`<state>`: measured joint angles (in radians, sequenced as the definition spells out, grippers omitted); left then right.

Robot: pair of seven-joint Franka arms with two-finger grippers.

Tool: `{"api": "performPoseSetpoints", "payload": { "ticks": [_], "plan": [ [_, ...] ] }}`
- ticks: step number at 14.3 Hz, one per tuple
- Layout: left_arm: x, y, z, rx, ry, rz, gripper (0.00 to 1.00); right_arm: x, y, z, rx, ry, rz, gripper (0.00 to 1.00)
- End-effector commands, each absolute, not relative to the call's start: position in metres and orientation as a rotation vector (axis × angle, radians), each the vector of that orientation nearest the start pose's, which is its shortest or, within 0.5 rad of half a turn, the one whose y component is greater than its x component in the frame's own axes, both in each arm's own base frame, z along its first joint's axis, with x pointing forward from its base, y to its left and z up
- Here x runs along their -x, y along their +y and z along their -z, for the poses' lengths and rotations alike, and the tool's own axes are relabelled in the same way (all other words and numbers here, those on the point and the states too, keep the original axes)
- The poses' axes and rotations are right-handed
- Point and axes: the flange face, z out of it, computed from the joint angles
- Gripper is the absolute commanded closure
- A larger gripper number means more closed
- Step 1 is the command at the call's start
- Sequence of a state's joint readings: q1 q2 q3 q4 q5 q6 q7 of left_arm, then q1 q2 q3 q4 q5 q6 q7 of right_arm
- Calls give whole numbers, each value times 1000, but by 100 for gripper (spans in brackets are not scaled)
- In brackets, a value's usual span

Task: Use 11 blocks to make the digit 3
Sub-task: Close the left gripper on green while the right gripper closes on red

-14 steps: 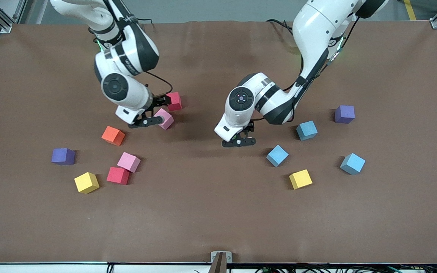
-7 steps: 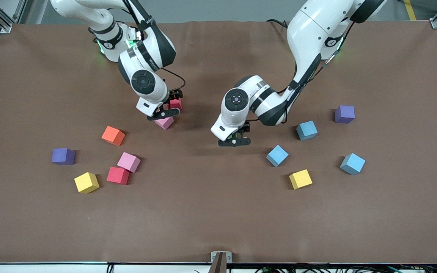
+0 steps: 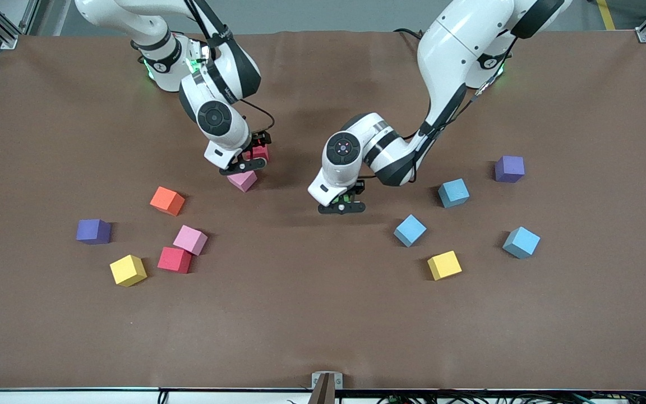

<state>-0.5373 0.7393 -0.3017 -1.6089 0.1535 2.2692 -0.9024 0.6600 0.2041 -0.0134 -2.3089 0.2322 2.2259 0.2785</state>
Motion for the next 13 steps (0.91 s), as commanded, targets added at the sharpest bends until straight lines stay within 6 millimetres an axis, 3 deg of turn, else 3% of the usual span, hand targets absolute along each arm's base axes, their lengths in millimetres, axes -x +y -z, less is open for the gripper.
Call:
{"api": "performPoseSetpoints", "payload": {
  "ticks": [1, 2, 3, 6, 11, 13],
  "plan": [
    [-466, -494, -196, 3134, -74, -143, 52, -376, 312, -229, 3053, -288, -495, 0],
    [-458, -493, -203, 3126, -87, -135, 52, -375, 313, -222, 3047, -266, -495, 0],
    [-435, -498, -209, 3111, -45, -131, 52, -368, 322, -216, 3040, -272, -481, 0],
    [-401, -504, -221, 3107, -1, -142, 53, -368, 319, -207, 3045, -262, -484, 0],
    [-365, -527, -211, 3155, -34, -132, 53, -370, 316, -200, 3050, -252, -490, 0],
    [-361, -526, -207, 3170, -47, -124, 53, -369, 315, -192, 3056, -250, -494, 0]
  ]
}}
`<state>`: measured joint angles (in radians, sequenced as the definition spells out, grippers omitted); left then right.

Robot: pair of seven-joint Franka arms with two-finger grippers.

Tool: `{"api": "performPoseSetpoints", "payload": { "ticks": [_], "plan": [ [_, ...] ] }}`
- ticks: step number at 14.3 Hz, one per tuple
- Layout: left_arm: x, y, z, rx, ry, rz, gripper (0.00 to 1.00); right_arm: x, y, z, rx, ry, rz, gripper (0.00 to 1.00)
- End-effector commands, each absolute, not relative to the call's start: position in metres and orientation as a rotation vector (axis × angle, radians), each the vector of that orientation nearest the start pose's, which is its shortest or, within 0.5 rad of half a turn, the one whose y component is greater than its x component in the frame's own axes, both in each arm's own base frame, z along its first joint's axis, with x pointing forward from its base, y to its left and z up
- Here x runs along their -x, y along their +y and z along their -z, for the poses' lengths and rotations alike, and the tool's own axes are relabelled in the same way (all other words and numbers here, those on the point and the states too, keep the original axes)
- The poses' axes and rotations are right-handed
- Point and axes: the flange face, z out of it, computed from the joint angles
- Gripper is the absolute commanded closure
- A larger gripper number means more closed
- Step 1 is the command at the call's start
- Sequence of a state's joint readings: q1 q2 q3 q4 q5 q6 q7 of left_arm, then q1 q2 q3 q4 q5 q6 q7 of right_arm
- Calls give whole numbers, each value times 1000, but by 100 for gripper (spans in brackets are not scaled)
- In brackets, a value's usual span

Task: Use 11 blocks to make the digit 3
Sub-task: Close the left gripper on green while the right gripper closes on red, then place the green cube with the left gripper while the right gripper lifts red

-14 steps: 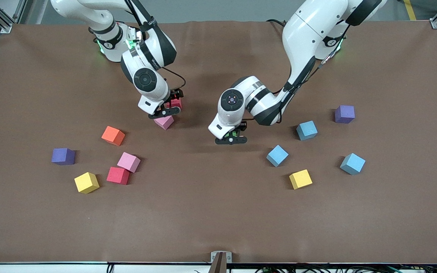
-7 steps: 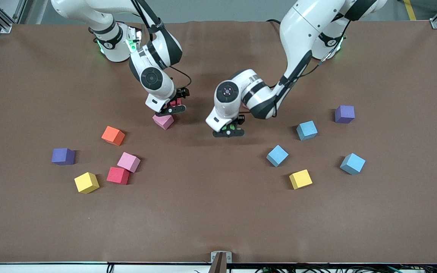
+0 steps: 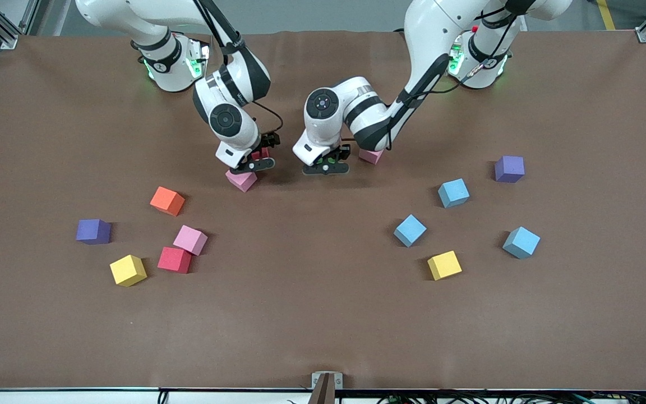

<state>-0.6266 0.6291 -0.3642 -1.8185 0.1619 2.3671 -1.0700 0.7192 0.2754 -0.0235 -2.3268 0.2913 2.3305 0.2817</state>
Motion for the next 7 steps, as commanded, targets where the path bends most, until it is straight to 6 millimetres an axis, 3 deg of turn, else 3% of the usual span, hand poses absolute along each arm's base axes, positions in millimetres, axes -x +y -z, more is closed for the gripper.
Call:
{"api": "performPoseSetpoints", "payload": {
  "ticks": [1, 2, 7],
  "plan": [
    [-356, -530, -207, 3170, -47, -126, 53, -369, 314, -190, 3058, -247, -500, 0],
    [-354, -531, -207, 3169, -50, -125, 53, -370, 313, -190, 3058, -242, -499, 7],
    [-353, -531, -205, 3160, -17, -100, 52, -379, 305, -188, 3062, -214, -499, 63]
  ]
}}
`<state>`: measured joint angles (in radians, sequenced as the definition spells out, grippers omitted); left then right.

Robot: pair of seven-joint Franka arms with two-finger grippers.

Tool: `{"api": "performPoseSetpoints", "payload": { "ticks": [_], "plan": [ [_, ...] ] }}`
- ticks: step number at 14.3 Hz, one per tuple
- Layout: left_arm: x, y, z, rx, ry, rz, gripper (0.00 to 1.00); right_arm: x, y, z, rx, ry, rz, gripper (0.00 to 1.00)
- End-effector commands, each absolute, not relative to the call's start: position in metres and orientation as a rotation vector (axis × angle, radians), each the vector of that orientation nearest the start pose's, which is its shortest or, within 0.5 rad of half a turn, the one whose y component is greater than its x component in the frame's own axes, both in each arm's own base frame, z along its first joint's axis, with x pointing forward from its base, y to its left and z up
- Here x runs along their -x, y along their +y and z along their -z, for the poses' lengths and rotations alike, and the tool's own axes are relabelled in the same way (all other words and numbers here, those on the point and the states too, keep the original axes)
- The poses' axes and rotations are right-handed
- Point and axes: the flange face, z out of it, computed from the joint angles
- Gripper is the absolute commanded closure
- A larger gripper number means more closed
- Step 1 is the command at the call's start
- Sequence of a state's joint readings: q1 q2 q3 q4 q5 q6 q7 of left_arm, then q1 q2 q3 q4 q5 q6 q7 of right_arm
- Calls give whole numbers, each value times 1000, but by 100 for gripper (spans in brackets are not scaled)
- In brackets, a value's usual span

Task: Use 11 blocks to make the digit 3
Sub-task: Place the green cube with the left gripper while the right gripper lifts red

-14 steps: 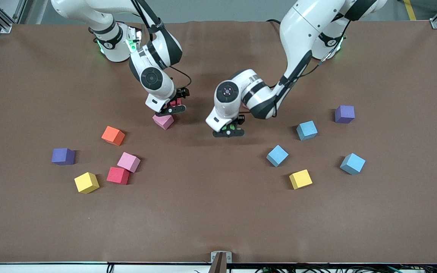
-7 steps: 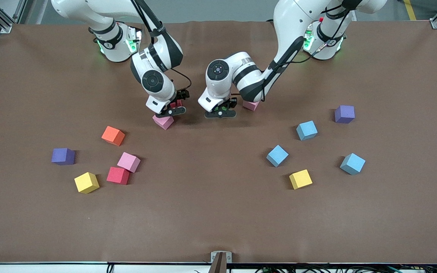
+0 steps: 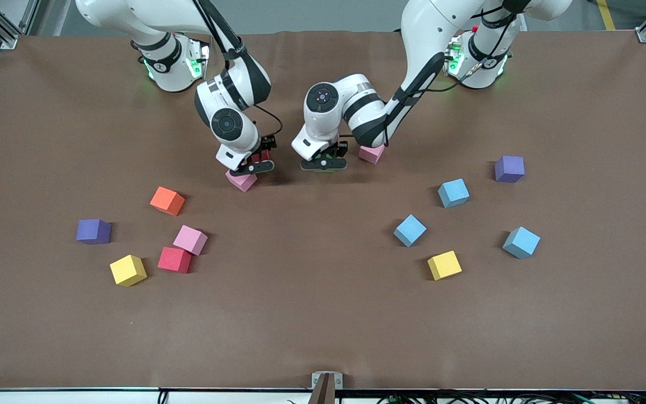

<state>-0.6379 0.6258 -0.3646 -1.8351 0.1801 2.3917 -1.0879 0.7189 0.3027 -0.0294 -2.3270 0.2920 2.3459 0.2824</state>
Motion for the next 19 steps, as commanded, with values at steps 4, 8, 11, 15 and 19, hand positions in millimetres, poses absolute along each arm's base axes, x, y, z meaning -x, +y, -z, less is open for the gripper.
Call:
{"api": "performPoseSetpoints", "payload": {
  "ticks": [4, 8, 11, 15, 19],
  "plan": [
    [-343, -536, -205, 3152, 38, -82, 49, -420, 275, -207, 3040, -61, -508, 68],
    [-342, -536, -204, 3150, 33, -82, 28, -453, 268, -254, 3037, 302, -528, 78],
    [-346, -537, -214, 3157, -55, -64, 0, -466, 304, -290, 3004, 695, -525, 99],
    [-354, -527, -267, 3122, -70, -6, 0, -470, 306, -296, 2966, 929, -499, 100],
    [-388, -491, -331, 3087, -349, 26, 0, -481, 276, -297, 2919, 1030, -523, 99]
  ]
}}
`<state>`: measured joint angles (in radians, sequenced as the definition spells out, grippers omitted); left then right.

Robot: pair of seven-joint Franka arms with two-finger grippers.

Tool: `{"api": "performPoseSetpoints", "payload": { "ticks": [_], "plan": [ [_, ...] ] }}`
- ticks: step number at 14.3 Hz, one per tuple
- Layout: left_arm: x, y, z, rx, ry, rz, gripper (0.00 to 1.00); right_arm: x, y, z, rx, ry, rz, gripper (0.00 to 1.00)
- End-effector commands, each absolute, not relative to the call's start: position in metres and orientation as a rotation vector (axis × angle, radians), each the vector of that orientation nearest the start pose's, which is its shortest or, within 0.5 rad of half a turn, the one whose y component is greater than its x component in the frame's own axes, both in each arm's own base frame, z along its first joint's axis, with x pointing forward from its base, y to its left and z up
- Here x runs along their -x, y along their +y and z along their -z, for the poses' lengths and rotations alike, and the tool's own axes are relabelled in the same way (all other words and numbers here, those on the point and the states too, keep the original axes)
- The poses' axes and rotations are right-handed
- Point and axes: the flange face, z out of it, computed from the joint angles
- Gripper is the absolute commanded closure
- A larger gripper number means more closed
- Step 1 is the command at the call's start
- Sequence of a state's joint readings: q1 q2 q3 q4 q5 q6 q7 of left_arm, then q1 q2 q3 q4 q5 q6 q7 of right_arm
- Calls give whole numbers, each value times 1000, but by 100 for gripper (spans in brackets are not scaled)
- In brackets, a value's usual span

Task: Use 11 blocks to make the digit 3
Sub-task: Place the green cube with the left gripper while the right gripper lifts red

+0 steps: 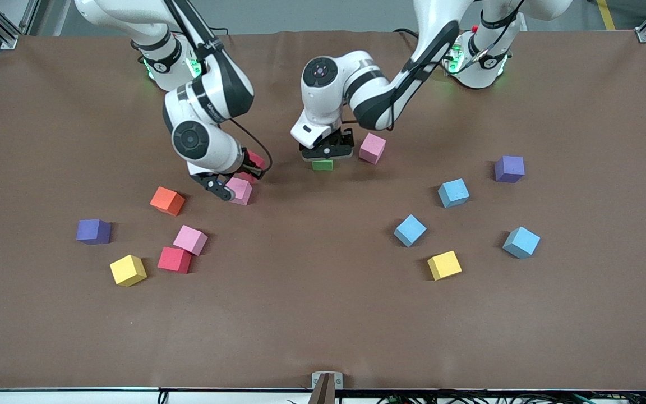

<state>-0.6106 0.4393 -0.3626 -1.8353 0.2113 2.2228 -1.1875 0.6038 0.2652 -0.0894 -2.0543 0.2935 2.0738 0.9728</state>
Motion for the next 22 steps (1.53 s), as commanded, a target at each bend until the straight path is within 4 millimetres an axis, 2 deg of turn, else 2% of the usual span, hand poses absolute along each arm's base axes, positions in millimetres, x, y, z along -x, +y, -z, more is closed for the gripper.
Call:
{"api": "performPoseSetpoints", "payload": {
  "ticks": [1, 3, 4, 5, 6, 7, 8, 10, 12, 15, 18, 20, 22],
  "plan": [
    [-397, -482, -338, 3062, -510, 35, 0, -487, 265, -305, 2893, 1059, -508, 99],
    [-415, -457, -334, 2962, -739, 8, 0, -491, 275, -316, 2863, 1104, -470, 100],
    [-417, -445, -324, 2911, -813, -11, 0, -497, 281, -328, 2846, 1165, -446, 100],
    [-416, -432, -310, 2851, -910, -27, 0, -500, 276, -331, 2829, 1243, -447, 100],
    [-410, -421, -296, 2815, -947, -38, 0, -503, 275, -336, 2824, 1267, -463, 100],
    [-400, -413, -289, 2813, -970, -26, 0, -507, 276, -345, 2808, 1293, -457, 100],
    [-395, -398, -281, 2817, -996, -17, 0, -510, 273, -346, 2775, 1373, -455, 100],
    [-383, -380, -268, 2792, -1080, -11, 0, -508, 277, -345, 2713, 1518, -450, 100],
    [-368, -372, -249, 2753, -1175, -15, 0, -507, 279, -338, 2663, 1627, -440, 100],
    [-357, -363, -240, 2743, -1253, -1, 0, -486, 288, -315, 2557, 1792, -409, 100],
    [-345, -365, -232, 2747, -1312, 1, 0, -449, 323, -287, 2343, 2034, -336, 100],
    [-341, -365, -223, 2762, -1339, -6, 0, -423, 347, -275, 2292, 2087, -312, 100],
    [-336, -363, -216, 2776, -1360, -11, 0, -416, 348, -264, 2283, 2123, -319, 100]
  ]
}}
